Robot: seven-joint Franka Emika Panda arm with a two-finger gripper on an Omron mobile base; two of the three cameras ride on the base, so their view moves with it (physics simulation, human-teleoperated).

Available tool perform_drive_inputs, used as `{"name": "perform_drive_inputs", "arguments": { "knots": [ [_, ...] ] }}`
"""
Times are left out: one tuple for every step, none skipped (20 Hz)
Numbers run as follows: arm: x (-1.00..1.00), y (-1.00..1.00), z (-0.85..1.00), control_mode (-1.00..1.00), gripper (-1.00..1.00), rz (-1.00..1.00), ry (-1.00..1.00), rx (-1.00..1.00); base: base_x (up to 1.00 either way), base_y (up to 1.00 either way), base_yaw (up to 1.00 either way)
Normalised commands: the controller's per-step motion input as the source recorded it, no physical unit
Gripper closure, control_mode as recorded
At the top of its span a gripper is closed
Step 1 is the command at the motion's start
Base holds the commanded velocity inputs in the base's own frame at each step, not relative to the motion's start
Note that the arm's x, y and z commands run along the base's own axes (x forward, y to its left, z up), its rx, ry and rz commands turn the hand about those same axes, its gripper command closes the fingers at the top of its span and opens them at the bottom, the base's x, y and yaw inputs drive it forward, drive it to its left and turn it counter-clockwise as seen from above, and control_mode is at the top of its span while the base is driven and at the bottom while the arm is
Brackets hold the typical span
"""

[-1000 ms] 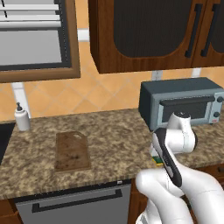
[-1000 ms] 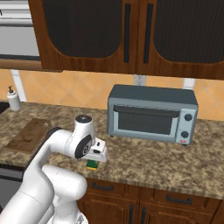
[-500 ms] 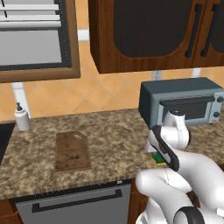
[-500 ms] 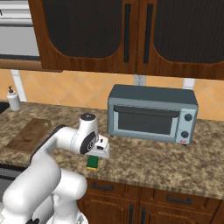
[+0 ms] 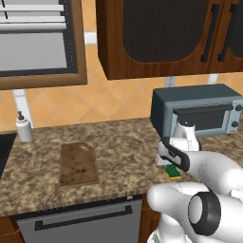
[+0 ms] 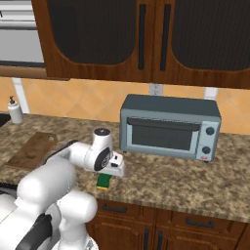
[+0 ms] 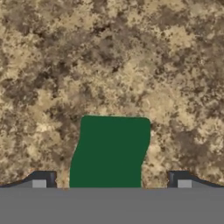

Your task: Pick up the sponge from the counter and clean the cutting board by briefly scrubbing or pressing down on the cutting board. Once finished, release the sponge.

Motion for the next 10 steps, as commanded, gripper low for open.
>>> {"name": "perform_drive_inputs", "arguments": {
  "knots": [
    [0.14, 0.0, -0.31, -1.0, -1.0, 0.0, 0.0, 0.0, 0.0, 0.0, 0.0],
    [0.1, 0.0, -0.28, -1.0, -1.0, 0.0, 0.0, 0.0, 0.0, 0.0, 0.0],
    [0.06, 0.0, -0.26, -1.0, -1.0, 0.0, 0.0, 0.0, 0.0, 0.0, 0.0],
    [0.04, 0.0, -0.24, -1.0, -1.0, 0.0, 0.0, 0.0, 0.0, 0.0, 0.0],
    [0.01, 0.0, -0.24, -1.0, -1.0, 0.0, 0.0, 0.0, 0.0, 0.0, 0.0],
    [0.05, 0.0, -0.24, -1.0, -1.0, 0.0, 0.02, 0.0, 0.0, 0.0, 0.0],
    [0.01, 0.0, -0.21, -1.0, -1.0, 0.0, 0.02, 0.0, 0.0, 0.0, 0.0],
    [0.0, 0.0, -0.2, -1.0, -1.0, 0.0, 0.01, 0.0, 0.0, 0.0, 0.0],
    [0.02, 0.0, -0.16, -1.0, -1.0, 0.0, 0.05, 0.0, 0.0, 0.0, 0.0],
    [0.02, 0.0, -0.13, -1.0, -1.0, 0.0, 0.05, 0.0, 0.0, 0.0, 0.0]
  ]
}}
